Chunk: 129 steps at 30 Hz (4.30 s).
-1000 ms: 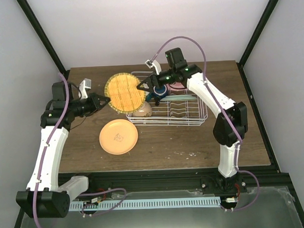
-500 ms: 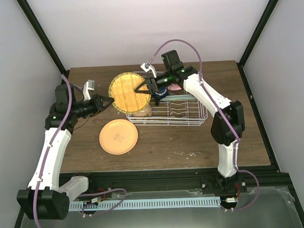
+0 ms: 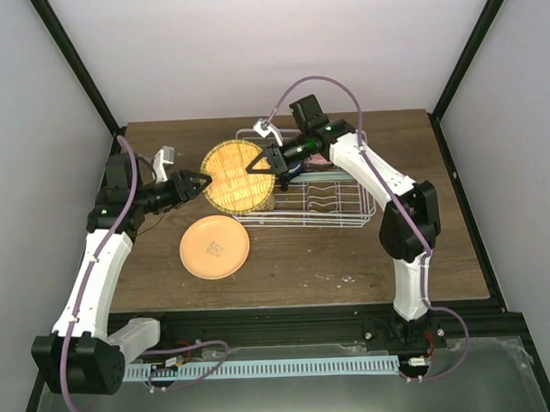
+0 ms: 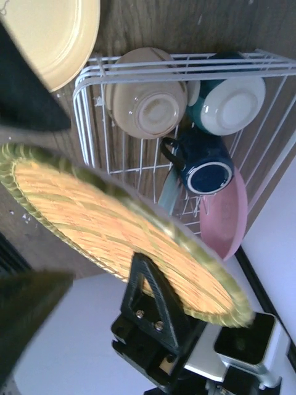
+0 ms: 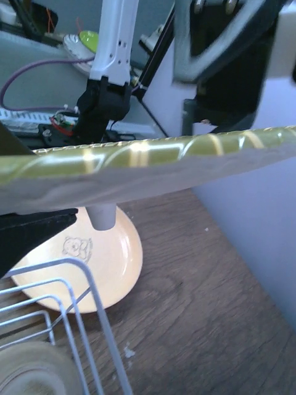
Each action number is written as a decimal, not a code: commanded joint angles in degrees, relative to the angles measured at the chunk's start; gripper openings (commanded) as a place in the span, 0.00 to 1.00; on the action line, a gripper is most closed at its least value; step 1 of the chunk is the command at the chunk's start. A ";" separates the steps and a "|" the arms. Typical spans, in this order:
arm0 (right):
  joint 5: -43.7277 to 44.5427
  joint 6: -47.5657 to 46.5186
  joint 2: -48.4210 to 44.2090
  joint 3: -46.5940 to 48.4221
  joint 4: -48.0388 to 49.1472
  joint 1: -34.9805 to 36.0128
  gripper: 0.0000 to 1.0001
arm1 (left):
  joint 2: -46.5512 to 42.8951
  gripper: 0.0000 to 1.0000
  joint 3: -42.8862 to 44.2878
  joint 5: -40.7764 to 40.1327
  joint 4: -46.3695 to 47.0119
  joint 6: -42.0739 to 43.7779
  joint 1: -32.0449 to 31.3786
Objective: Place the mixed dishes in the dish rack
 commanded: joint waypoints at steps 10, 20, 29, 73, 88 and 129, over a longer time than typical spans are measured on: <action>25.14 -13.73 -17.17 -6.10 -7.56 -1.40 0.01 | 1.69 1.00 10.27 -21.76 -9.13 2.59 2.51; 48.12 -21.85 -30.65 -19.04 -14.10 -0.35 0.01 | 9.91 1.00 12.20 -22.40 -6.43 2.50 4.59; 63.27 -25.67 -38.55 -21.87 -9.10 0.25 0.01 | 14.15 1.00 7.17 -20.91 -2.53 1.26 4.00; 86.66 -62.71 -44.10 -53.78 27.28 10.02 0.01 | 16.46 1.00 5.96 -21.38 -3.07 1.67 4.24; 83.90 -57.62 -41.94 -55.96 22.90 10.15 0.01 | 16.48 1.00 5.53 -20.81 -3.97 2.16 4.80; 66.62 -38.53 -40.52 -41.91 7.58 16.71 0.78 | 10.87 1.00 -1.22 -31.72 -26.45 1.73 3.00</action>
